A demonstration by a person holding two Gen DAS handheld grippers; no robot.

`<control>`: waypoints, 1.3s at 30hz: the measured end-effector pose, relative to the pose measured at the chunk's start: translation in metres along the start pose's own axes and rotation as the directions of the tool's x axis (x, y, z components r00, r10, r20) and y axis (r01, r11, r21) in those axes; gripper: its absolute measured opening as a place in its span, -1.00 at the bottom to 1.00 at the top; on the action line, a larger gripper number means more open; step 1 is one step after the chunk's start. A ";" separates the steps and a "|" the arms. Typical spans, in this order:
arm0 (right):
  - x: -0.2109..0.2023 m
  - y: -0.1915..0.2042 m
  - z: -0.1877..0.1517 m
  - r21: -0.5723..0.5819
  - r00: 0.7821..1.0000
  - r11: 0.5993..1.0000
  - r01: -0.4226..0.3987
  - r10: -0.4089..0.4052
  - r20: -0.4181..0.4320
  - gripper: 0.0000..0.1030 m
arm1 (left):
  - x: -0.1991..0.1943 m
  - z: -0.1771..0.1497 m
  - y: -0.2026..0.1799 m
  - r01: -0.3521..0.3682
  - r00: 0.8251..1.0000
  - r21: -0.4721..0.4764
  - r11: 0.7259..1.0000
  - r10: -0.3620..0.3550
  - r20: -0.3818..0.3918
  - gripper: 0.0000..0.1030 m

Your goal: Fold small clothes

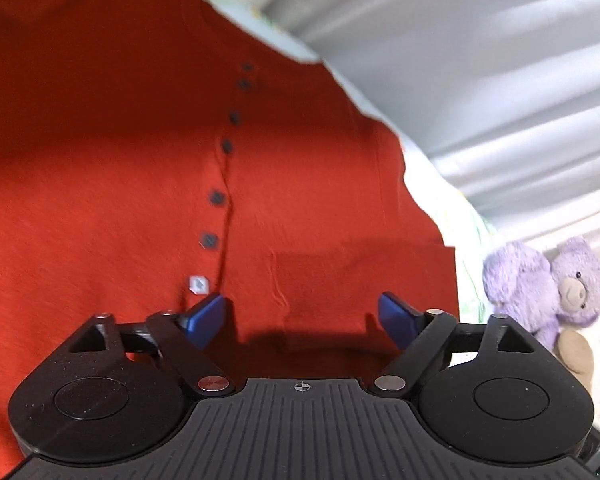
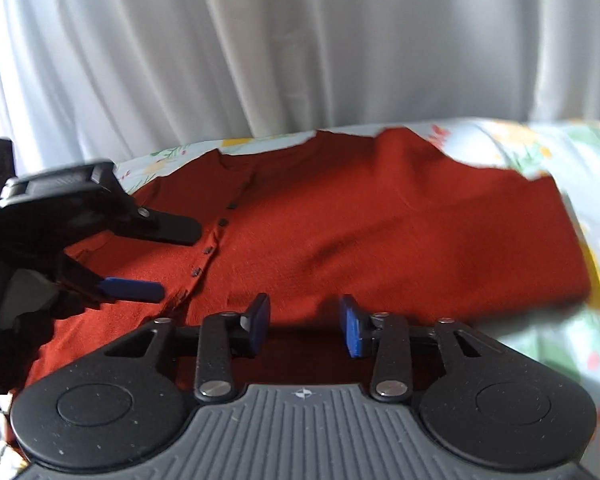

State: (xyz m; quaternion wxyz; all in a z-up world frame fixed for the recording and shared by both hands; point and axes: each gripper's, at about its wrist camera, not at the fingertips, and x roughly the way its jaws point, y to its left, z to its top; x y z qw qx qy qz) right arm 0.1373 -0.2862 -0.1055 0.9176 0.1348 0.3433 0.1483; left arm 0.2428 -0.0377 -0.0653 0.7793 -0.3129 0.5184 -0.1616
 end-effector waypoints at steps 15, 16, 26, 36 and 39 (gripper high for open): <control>-0.034 -0.030 -0.022 0.285 0.997 0.956 -0.068 0.053 0.061 -0.24 | 0.034 0.009 -0.006 -0.046 0.998 -0.041 0.998 0.044 -0.049 -0.42; -0.033 -0.031 -0.022 0.286 0.997 0.956 -0.067 0.052 0.062 -0.24 | 0.034 0.007 -0.006 -0.048 0.998 -0.048 0.998 0.046 -0.038 -0.42; -0.019 -0.029 -0.024 0.271 1.000 0.962 -0.002 0.007 -0.015 -0.24 | 0.037 0.008 -0.015 -0.063 0.997 0.029 0.998 0.064 -0.045 -0.89; -0.021 -0.029 -0.028 0.157 0.983 0.971 0.178 -0.169 -0.070 -0.25 | -0.076 0.053 -0.007 -0.307 0.905 0.217 0.926 0.214 0.368 -0.90; -0.021 -0.030 -0.022 0.143 0.981 0.973 0.183 -0.173 -0.083 -0.24 | -0.077 0.064 0.026 -0.423 0.860 0.166 0.891 0.337 0.383 -0.90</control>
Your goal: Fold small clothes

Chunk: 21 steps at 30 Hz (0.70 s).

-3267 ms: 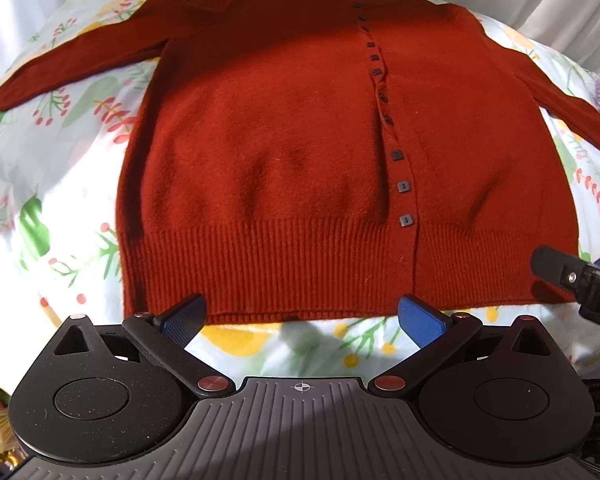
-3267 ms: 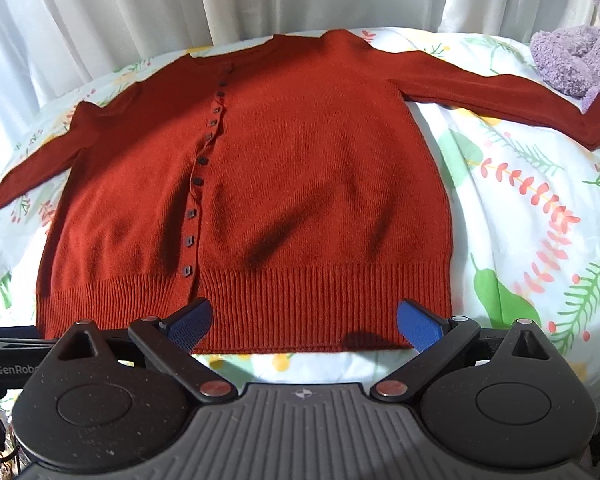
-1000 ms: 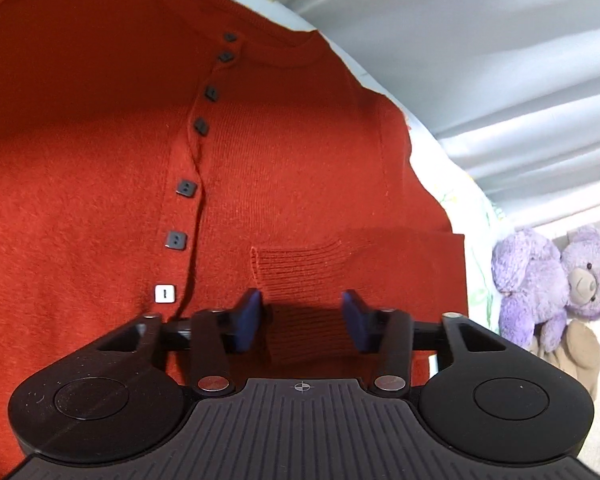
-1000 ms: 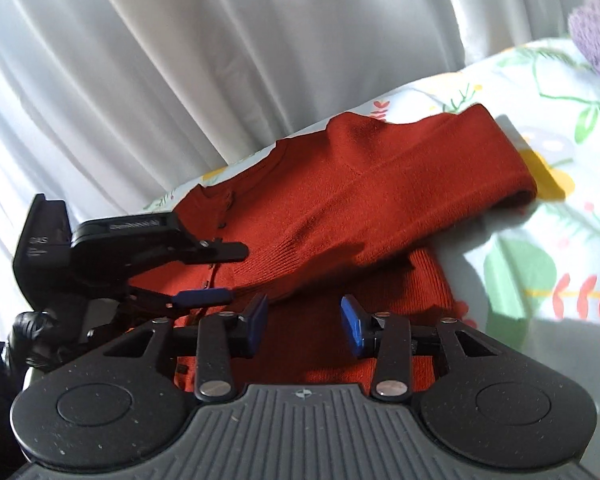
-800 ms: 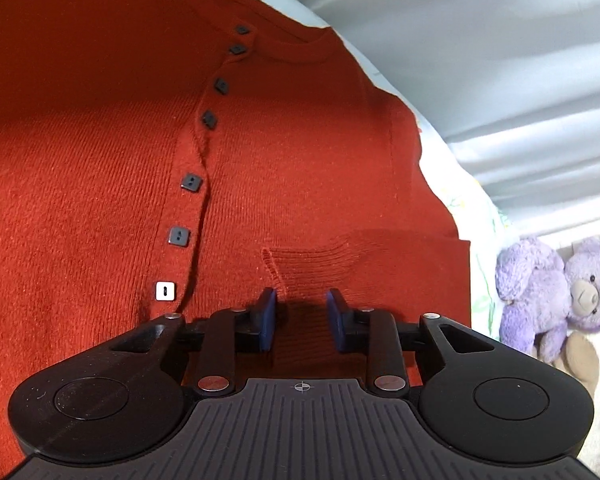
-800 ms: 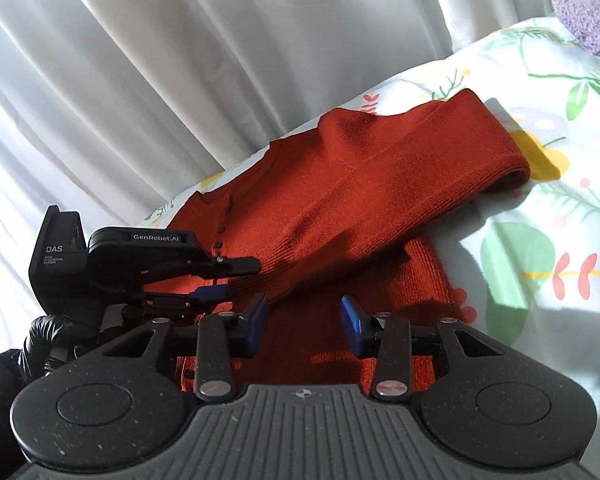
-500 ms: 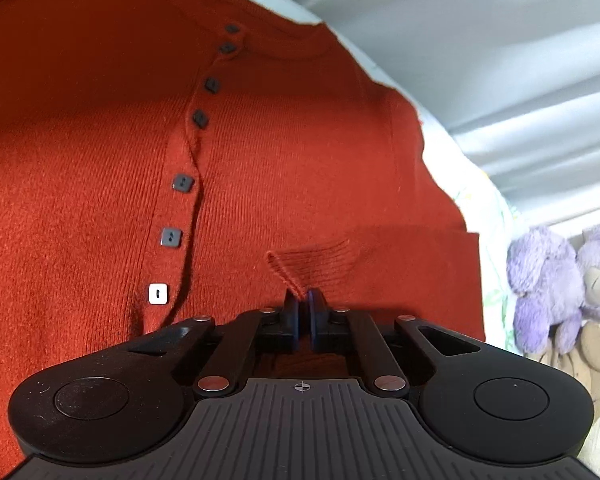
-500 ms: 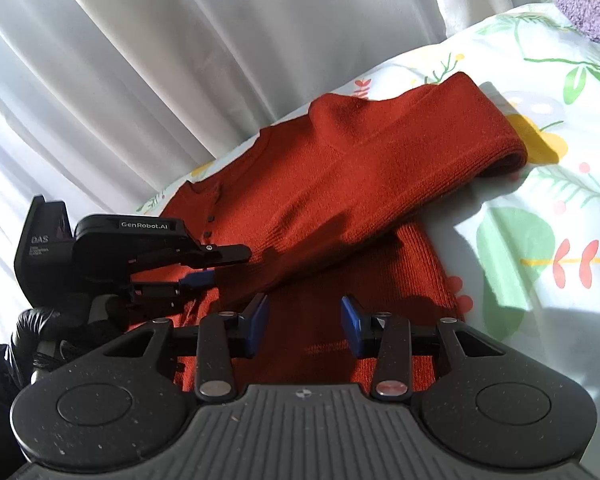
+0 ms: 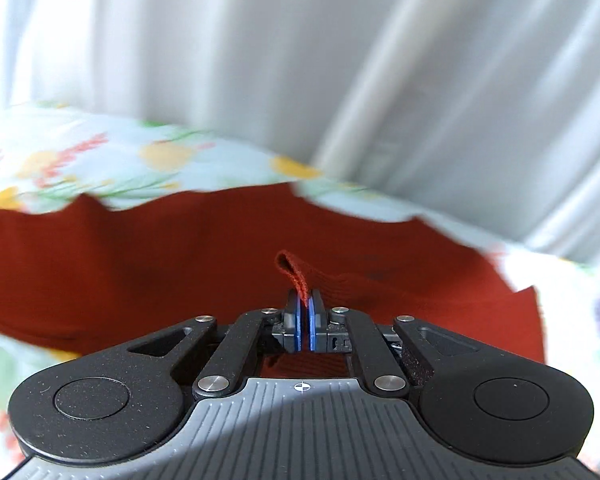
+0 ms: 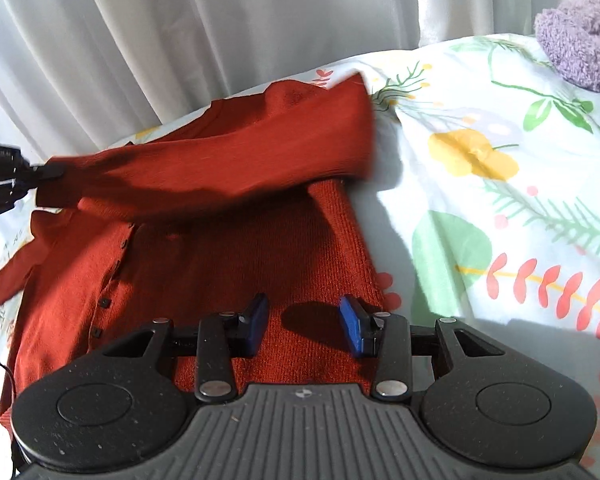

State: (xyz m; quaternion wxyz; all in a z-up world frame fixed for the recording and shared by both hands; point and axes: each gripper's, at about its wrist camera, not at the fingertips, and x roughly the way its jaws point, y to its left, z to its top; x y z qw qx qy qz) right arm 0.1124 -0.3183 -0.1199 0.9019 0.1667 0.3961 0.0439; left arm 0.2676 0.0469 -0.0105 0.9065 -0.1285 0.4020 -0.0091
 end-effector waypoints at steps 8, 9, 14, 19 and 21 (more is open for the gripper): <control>-0.009 -0.003 0.053 0.014 0.997 0.999 -0.038 0.037 0.061 -0.07 | 0.040 -0.019 0.039 -0.012 0.997 -0.068 0.998 0.008 -0.071 -0.82; -0.010 0.000 0.059 -0.002 0.997 0.999 -0.033 0.033 0.072 -0.03 | 0.043 -0.021 0.042 0.003 0.997 -0.085 0.996 -0.010 -0.079 -0.80; -0.004 0.016 0.095 -0.090 0.994 0.995 -0.051 0.059 0.090 0.20 | 0.055 -0.016 0.051 0.061 0.990 -0.144 0.988 -0.078 -0.121 -0.89; 0.020 0.017 0.130 -0.091 0.994 0.993 -0.076 0.083 0.073 0.30 | 0.010 0.020 0.046 0.088 0.994 -0.071 0.994 -0.082 0.078 -0.90; 0.033 0.014 0.141 -0.062 0.993 0.993 -0.099 0.102 0.060 0.31 | 0.001 0.031 0.043 0.036 0.990 -0.011 0.999 -0.034 0.135 -0.89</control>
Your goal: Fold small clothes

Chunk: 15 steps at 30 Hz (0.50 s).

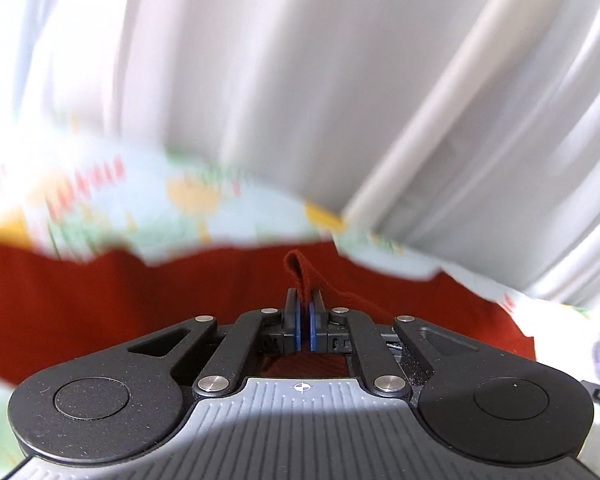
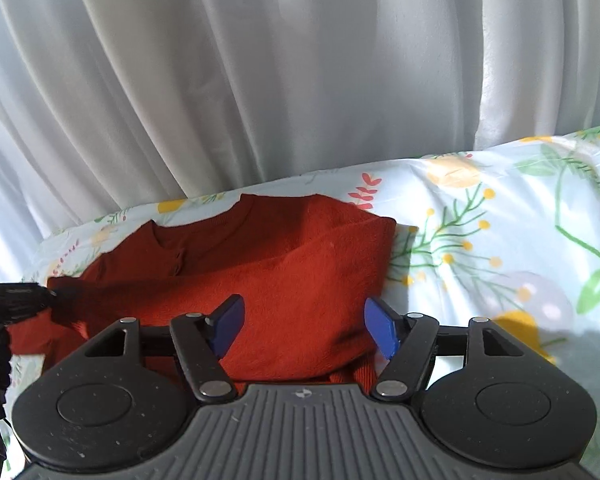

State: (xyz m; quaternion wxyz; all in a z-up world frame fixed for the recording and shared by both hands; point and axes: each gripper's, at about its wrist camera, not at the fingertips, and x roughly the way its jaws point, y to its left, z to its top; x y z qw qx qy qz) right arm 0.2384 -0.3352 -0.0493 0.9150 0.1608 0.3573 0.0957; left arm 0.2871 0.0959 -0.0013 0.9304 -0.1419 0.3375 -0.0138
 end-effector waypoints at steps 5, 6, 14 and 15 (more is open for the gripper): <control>0.039 0.000 0.008 0.016 1.000 1.000 0.010 -0.010 -0.027 0.35 | 0.025 0.001 0.008 -0.068 0.996 0.055 0.996 0.071 -0.046 -0.89; 0.047 0.001 0.009 0.009 0.999 1.000 0.012 -0.012 -0.039 0.35 | 0.029 -0.002 0.012 -0.070 0.996 0.051 0.996 0.073 -0.058 -0.89; 0.093 -0.002 0.015 0.011 0.991 0.994 0.109 -0.108 -0.073 0.25 | 0.042 -0.006 0.023 -0.064 0.994 0.010 0.998 0.064 -0.086 -0.89; 0.098 -0.002 0.016 0.013 0.993 0.995 0.099 -0.098 -0.072 -0.02 | 0.043 -0.005 0.023 -0.062 0.994 0.000 0.998 0.062 -0.086 -0.89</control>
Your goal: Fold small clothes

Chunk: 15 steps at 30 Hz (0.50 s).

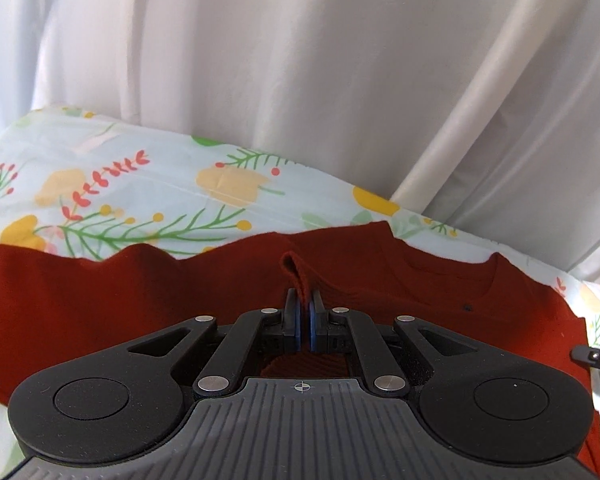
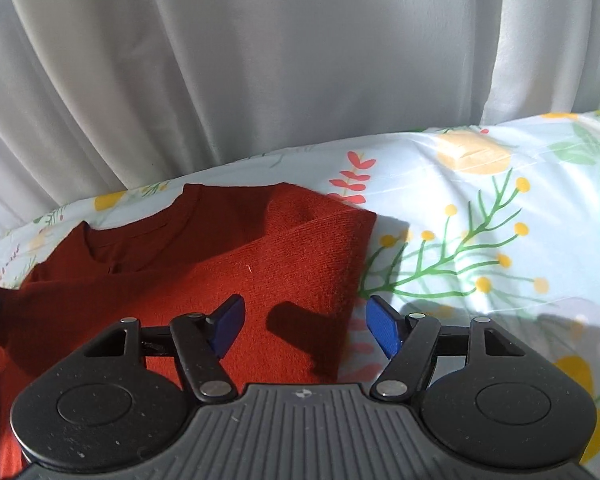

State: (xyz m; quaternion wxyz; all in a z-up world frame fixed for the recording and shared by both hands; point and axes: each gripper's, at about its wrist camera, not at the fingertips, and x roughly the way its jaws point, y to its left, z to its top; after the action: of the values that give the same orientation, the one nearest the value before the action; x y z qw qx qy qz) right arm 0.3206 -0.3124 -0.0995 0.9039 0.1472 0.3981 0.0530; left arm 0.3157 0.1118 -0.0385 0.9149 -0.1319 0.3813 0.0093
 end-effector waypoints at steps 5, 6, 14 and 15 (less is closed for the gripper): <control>0.001 0.012 0.001 -0.093 0.992 0.993 0.080 -0.070 0.103 -0.86 | -0.002 0.002 -0.004 0.026 0.998 -0.016 1.000 -0.025 0.065 -0.90; -0.003 0.014 0.001 -0.106 0.986 0.989 0.106 -0.091 0.141 -0.87 | -0.001 0.001 -0.006 0.035 0.997 -0.009 0.999 -0.034 0.074 -0.90; 0.008 0.004 -0.004 -0.122 0.968 0.970 0.208 -0.187 0.169 -0.86 | 0.039 -0.021 -0.014 -0.050 0.998 0.066 0.997 0.053 -0.037 -0.89; 0.007 0.003 -0.004 -0.116 0.969 0.972 0.202 -0.181 0.171 -0.86 | 0.038 -0.022 -0.013 -0.051 0.998 0.066 0.997 0.053 -0.034 -0.89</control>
State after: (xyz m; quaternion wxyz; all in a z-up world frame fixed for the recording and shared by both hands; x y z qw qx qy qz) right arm 0.3223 -0.3070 -0.1061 0.9414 0.0513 0.3327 -0.0203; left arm 0.3287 0.0907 -0.0774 0.9113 -0.0920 0.4008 0.0182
